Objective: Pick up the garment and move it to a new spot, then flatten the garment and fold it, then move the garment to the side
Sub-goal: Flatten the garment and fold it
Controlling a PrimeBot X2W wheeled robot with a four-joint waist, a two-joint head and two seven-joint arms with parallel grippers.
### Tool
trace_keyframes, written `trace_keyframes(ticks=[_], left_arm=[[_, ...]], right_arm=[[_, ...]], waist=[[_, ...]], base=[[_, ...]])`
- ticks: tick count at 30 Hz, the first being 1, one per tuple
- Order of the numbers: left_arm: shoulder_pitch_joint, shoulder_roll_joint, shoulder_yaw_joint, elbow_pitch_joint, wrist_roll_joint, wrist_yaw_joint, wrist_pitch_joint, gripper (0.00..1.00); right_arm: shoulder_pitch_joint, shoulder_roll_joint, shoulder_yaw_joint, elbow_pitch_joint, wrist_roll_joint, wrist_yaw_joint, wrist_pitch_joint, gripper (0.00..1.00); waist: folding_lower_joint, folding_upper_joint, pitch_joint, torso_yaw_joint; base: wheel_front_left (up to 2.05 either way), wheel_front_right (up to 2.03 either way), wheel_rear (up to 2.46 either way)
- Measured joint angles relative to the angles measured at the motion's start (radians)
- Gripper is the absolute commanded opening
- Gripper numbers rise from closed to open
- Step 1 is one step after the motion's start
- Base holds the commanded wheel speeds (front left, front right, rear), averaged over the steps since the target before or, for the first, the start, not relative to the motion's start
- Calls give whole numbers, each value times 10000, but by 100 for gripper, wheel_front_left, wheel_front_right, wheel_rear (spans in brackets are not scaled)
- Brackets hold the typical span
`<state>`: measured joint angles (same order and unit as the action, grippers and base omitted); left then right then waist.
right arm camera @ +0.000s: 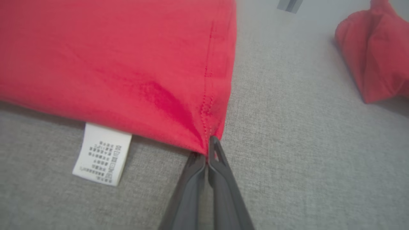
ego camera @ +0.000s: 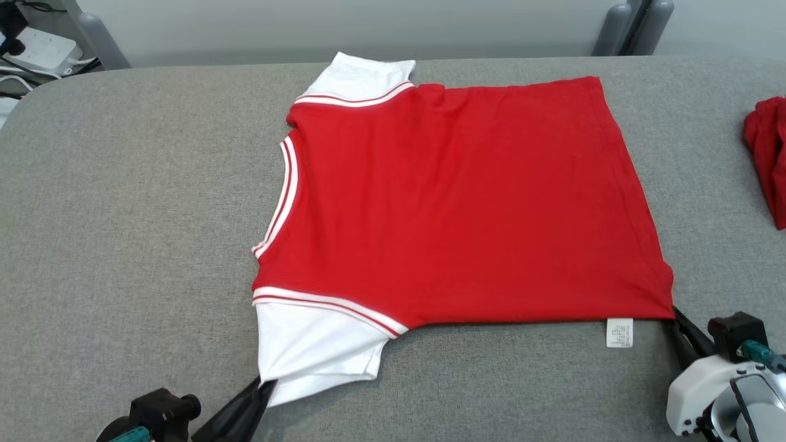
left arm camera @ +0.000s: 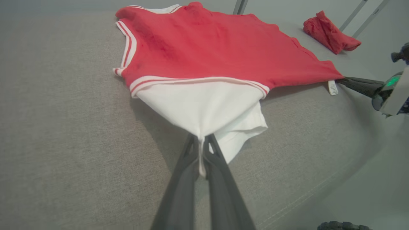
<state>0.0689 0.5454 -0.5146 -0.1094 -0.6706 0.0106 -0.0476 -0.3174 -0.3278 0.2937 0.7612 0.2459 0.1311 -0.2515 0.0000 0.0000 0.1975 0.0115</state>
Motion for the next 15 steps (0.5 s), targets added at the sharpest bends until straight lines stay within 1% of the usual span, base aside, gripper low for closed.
trace_keyframes(ticks=[2, 5, 8, 12, 14, 15], left_arm=[[101, 127, -46, -123, -40, 12, 272, 0], [203, 155, -61, -307, -272, 105, 583, 0], [272, 167, 0, -343, -464, 274, 692, 0], [271, 142, -117, 125, -583, 272, 1005, 0], [265, 6, -219, 416, -593, 272, 1003, 0], [253, -86, -265, 625, -593, 272, 1003, 0]], right_arm=[[206, -19, -77, -146, 40, 0, 2, 0], [458, -15, -234, -397, 35, 2, 61, 0], [610, 35, -359, -550, 2, 0, 163, 0], [630, 163, -541, -637, -111, 0, 322, 0], [644, 236, -623, -663, -182, 0, 372, 1], [657, 278, -665, -669, -182, 0, 384, 16]], waist=[[0, 0, -28, -11], [0, 0, -51, -55], [0, 0, -57, -92], [0, 0, -66, -136], [0, 0, -73, -152], [0, 0, -84, -162]], base=[[0, 0, 0], [0, 0, 0], [0, 0, 0], [0, 0, 0], [0, 0, 0], [0, 0, 0]])
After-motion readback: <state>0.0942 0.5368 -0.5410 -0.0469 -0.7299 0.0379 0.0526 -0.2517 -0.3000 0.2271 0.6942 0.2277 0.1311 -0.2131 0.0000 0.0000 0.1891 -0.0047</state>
